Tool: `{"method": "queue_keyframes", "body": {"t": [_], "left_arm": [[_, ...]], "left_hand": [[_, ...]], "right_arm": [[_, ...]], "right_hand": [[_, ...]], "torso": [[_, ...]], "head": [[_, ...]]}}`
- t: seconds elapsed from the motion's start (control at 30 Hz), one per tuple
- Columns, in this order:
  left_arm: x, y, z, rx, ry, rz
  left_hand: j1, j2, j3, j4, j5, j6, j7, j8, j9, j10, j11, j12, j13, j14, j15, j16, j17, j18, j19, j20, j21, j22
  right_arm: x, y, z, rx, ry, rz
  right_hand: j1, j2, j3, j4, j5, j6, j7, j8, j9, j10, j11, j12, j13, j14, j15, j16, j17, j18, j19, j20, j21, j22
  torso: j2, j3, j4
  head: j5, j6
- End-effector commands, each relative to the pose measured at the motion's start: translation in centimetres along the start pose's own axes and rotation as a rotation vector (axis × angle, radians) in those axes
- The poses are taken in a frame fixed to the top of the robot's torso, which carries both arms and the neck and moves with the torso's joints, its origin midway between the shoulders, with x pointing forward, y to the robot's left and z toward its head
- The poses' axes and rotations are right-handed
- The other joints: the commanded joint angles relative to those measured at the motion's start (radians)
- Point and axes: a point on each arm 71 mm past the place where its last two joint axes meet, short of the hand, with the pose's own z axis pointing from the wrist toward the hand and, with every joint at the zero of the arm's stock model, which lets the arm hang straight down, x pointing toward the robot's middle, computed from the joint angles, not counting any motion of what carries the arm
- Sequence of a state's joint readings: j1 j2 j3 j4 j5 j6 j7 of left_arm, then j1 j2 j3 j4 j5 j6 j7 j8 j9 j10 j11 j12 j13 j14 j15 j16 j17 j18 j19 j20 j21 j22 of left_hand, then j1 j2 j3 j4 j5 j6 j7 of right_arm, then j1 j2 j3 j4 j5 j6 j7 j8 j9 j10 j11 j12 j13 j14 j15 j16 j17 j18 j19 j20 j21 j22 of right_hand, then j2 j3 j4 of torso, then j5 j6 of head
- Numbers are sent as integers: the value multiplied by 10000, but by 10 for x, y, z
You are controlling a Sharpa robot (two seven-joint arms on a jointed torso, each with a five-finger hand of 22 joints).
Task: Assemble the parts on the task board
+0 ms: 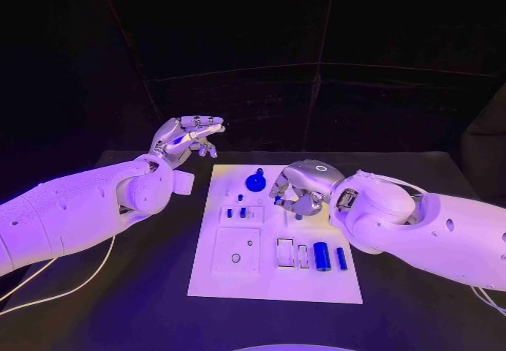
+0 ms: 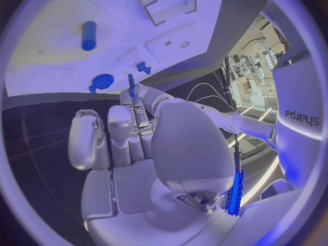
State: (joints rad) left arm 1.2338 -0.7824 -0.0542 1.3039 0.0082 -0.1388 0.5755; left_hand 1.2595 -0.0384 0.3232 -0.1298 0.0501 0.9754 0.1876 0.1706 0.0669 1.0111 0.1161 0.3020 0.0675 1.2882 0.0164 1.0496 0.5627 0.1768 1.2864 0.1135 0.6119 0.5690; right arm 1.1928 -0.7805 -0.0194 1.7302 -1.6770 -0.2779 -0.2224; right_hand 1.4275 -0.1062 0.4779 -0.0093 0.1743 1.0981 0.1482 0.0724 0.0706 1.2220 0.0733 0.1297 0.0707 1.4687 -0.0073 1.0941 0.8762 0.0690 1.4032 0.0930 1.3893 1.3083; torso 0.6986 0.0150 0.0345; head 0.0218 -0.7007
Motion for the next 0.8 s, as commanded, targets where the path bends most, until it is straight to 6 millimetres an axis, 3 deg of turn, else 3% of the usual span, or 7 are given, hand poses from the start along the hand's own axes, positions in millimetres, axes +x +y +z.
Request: {"method": "queue_keyframes", "body": {"t": [0.03,0.17,0.27,0.5,0.67,0.8], "left_arm": [[7,-1,1,30,232,-141],[14,0,1,-29,410,-254],[17,0,1,-49,463,-287],[19,0,2,-60,482,-297],[20,1,2,-93,517,-316],[21,1,3,-110,548,-334]], "left_hand": [[-22,60,-39,-36,-14,-44,25,-55,-10,-81,-1,11,-12,-70,44,13,-26,40,64,6,-71,-19],[-40,60,-65,-31,-15,-64,35,-62,-10,-103,8,16,-10,-81,53,14,-33,38,62,12,-83,-28],[-48,56,-82,-31,-14,-77,41,-68,-11,-119,14,19,-9,-86,58,17,-35,37,61,15,-91,-34],[-52,57,-89,-30,-14,-84,44,-70,-11,-126,16,21,-8,-89,60,18,-37,37,61,17,-94,-37],[-74,78,-108,-13,-14,-91,49,-70,-9,-138,22,31,-5,-94,66,22,-41,36,62,22,-103,-45],[-82,84,-114,-7,-14,-94,51,-70,-9,-141,23,34,-4,-96,68,22,-44,35,63,24,-106,-47]], "right_arm": [[3,10,4,-512,-276,303],[21,23,8,-771,84,550],[34,29,11,-886,351,692],[53,35,15,-1002,854,820],[61,38,16,-1090,1124,880],[66,38,17,-1110,1238,875]], "right_hand": [[-70,5,69,17,21,46,27,-52,3,6,18,-45,0,129,-36,69,27,-54,57,19,35,20],[-72,7,74,16,21,42,27,-53,2,2,18,-47,0,128,-35,69,23,-53,54,20,34,18],[-74,18,90,11,23,35,29,-56,1,-6,20,-54,-1,125,-33,70,13,-52,50,22,34,16],[-74,33,120,-4,38,21,33,-59,-1,-16,24,-62,-1,119,-29,83,12,-50,43,26,36,15],[-75,31,128,-13,42,12,36,-62,-2,-20,26,-65,-1,120,-28,105,36,-52,47,27,44,26],[-74,28,134,-22,43,4,39,-64,-4,-23,28,-68,-1,121,-26,119,49,-54,50,29,51,34]], "torso": [[23,-27,26],[27,-46,13],[30,1,5],[24,-31,15],[22,-4,15],[26,-16,26]], "head": [[141,-68],[325,-156],[458,-211],[557,-290],[675,-371],[764,-411]]}}
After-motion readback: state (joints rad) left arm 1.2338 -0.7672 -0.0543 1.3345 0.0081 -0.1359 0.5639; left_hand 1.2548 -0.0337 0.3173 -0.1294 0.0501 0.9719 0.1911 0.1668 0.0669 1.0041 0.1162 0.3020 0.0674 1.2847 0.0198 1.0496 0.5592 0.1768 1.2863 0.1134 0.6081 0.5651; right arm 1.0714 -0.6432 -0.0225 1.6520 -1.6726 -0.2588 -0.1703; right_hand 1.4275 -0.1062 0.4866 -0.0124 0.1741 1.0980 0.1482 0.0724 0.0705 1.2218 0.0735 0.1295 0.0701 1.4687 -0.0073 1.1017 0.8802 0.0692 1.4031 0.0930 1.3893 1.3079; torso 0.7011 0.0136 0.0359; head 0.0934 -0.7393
